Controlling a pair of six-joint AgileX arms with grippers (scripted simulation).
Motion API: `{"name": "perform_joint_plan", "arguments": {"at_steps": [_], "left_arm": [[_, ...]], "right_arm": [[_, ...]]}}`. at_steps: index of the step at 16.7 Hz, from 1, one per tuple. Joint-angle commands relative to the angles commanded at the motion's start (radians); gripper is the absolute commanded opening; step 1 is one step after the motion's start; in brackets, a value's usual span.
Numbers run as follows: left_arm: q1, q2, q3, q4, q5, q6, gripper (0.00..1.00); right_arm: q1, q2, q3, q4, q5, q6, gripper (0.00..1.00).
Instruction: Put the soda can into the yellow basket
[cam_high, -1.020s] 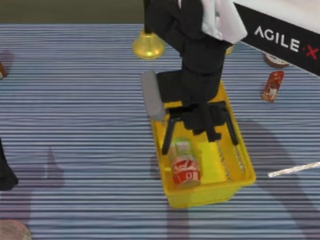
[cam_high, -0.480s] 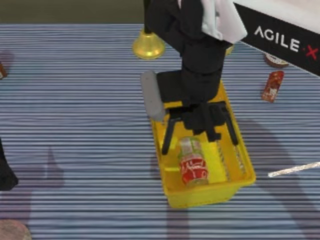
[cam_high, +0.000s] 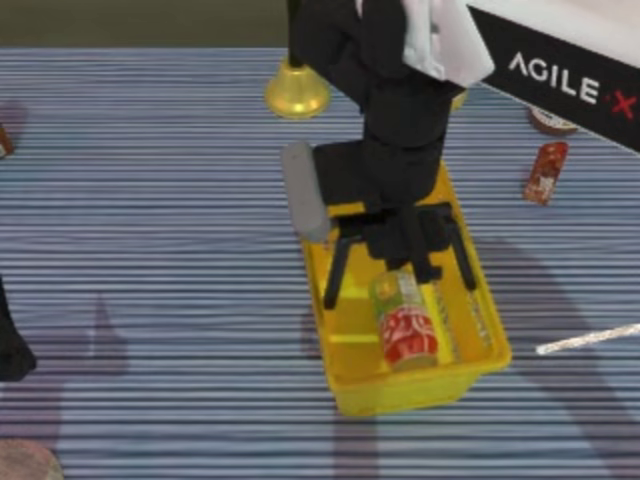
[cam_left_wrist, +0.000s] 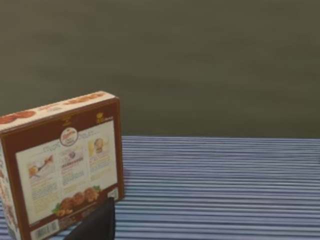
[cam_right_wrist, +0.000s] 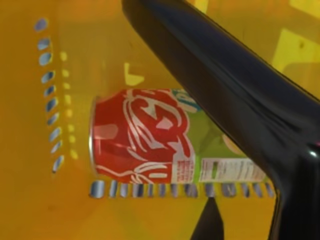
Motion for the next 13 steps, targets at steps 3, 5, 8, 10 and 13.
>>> {"name": "perform_joint_plan", "arguments": {"at_steps": [3,5,8,10,13], "left_arm": [[0.000,0.000,0.000,0.000,0.000,0.000,1.00],[0.000,0.000,0.000,0.000,0.000,0.000,1.00],[0.000,0.000,0.000,0.000,0.000,0.000,1.00],[0.000,0.000,0.000,0.000,0.000,0.000,1.00],[0.000,0.000,0.000,0.000,0.000,0.000,1.00]], "right_arm": [[0.000,0.000,0.000,0.000,0.000,0.000,0.00],[-0.002,0.000,0.004,-0.004,0.000,-0.001,0.00],[-0.011,-0.009,0.061,-0.071,0.000,-0.015,0.00],[-0.021,-0.020,0.111,-0.136,0.000,-0.027,0.00],[-0.029,-0.030,0.150,-0.181,0.000,-0.037,0.00]]}}
